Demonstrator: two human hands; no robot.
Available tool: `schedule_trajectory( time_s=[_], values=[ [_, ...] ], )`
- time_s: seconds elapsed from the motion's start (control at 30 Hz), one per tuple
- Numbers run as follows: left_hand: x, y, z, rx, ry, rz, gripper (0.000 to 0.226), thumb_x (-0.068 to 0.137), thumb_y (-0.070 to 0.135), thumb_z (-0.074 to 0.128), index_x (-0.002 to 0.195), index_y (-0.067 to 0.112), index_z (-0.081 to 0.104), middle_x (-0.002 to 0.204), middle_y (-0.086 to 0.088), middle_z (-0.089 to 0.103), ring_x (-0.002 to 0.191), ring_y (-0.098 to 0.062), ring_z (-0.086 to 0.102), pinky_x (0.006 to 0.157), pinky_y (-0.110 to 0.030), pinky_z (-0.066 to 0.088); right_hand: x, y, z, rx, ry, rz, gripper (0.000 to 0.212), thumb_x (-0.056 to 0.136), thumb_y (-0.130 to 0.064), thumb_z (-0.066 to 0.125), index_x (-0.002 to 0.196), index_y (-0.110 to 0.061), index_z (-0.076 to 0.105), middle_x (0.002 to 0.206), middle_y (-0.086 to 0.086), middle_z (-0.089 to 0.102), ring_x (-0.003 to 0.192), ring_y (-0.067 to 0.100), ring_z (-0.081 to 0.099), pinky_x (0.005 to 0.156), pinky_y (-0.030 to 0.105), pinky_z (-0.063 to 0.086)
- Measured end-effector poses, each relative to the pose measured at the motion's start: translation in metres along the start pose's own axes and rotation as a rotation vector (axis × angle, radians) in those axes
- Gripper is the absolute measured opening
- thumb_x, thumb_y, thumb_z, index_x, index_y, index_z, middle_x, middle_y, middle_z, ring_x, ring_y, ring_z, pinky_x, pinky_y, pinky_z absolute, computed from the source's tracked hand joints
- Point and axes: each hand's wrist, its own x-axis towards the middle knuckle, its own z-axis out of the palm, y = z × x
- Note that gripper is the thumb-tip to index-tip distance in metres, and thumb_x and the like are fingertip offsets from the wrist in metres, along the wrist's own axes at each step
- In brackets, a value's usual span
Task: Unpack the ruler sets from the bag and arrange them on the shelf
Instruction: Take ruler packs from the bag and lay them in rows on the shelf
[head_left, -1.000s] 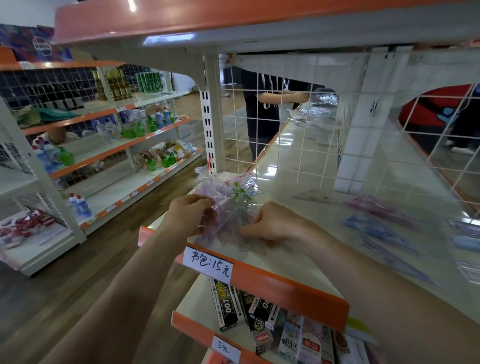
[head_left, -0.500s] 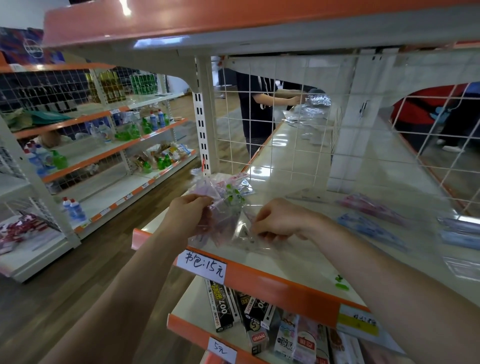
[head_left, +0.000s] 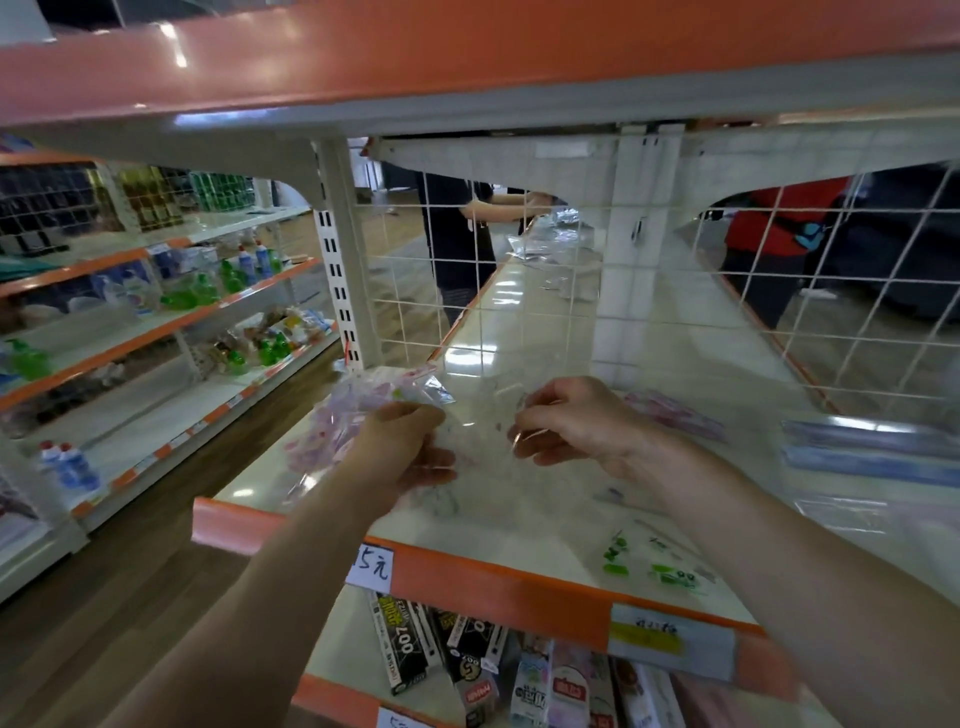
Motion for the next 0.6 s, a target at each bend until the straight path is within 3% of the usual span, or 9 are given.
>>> schedule_trajectory(
  time_s=[0.03, 0.13, 0.2, 0.37, 0.5, 0.6],
  values=[
    [-0.002, 0.0, 0.005, 0.051, -0.043, 0.004, 0.004, 0.091, 0.01, 0.059, 0.087, 0.009, 0.058, 0.063, -0.005, 0.044, 0.041, -0.01, 0.056, 0.043, -0.023, 0.051, -0.002, 0.0, -0.003, 0.039, 0.015, -0.003, 0.008, 0.087, -0.003, 0.063, 0.091, -0.006, 0.057, 0.078, 0.011, 0.072, 0.065, 0.019, 0.069, 0.055, 0.023, 0.056],
    [-0.004, -0.005, 0.02, 0.183, -0.14, 0.0, 0.016, 0.085, 0.017, 0.068, 0.096, 0.007, 0.061, 0.067, -0.003, 0.048, 0.043, -0.008, 0.054, 0.043, -0.021, 0.04, -0.008, 0.003, -0.01, 0.168, 0.036, -0.015, 0.005, 0.089, -0.003, 0.061, 0.091, -0.005, 0.057, 0.081, 0.013, 0.071, 0.067, 0.019, 0.069, 0.058, 0.025, 0.057],
    [-0.003, -0.007, 0.031, 0.173, -0.185, -0.013, 0.021, 0.085, 0.018, 0.068, 0.101, 0.006, 0.061, 0.071, -0.004, 0.053, 0.046, -0.01, 0.052, 0.042, -0.02, 0.038, -0.012, 0.007, -0.013, 0.238, 0.036, -0.005, 0.002, 0.09, -0.003, 0.06, 0.09, -0.005, 0.059, 0.083, 0.014, 0.071, 0.069, 0.02, 0.069, 0.06, 0.025, 0.057],
    [-0.001, -0.009, 0.051, 0.1, -0.25, -0.058, 0.007, 0.088, 0.009, 0.062, 0.095, 0.009, 0.062, 0.072, -0.004, 0.064, 0.049, -0.012, 0.051, 0.042, -0.019, 0.037, -0.016, 0.022, -0.024, 0.31, 0.008, 0.056, 0.003, 0.09, -0.003, 0.06, 0.091, -0.002, 0.063, 0.096, 0.021, 0.071, 0.081, 0.025, 0.069, 0.059, 0.024, 0.056],
    [-0.002, -0.015, 0.059, 0.191, -0.272, -0.049, 0.013, 0.089, 0.008, 0.061, 0.101, 0.008, 0.059, 0.078, -0.008, 0.07, 0.049, -0.013, 0.049, 0.042, -0.019, 0.036, -0.021, 0.037, -0.037, 0.353, 0.027, 0.091, 0.005, 0.089, -0.007, 0.062, 0.086, -0.007, 0.066, 0.084, 0.01, 0.07, 0.071, 0.015, 0.067, 0.056, 0.022, 0.054],
    [0.001, -0.018, 0.06, 0.288, -0.258, -0.01, 0.013, 0.089, 0.008, 0.061, 0.101, 0.005, 0.058, 0.074, -0.007, 0.069, 0.049, -0.014, 0.048, 0.041, -0.019, 0.035, -0.023, 0.043, -0.053, 0.442, 0.166, 0.084, 0.006, 0.089, -0.006, 0.062, 0.093, -0.01, 0.065, 0.078, 0.008, 0.067, 0.066, 0.014, 0.064, 0.051, 0.021, 0.053]
  ],
)
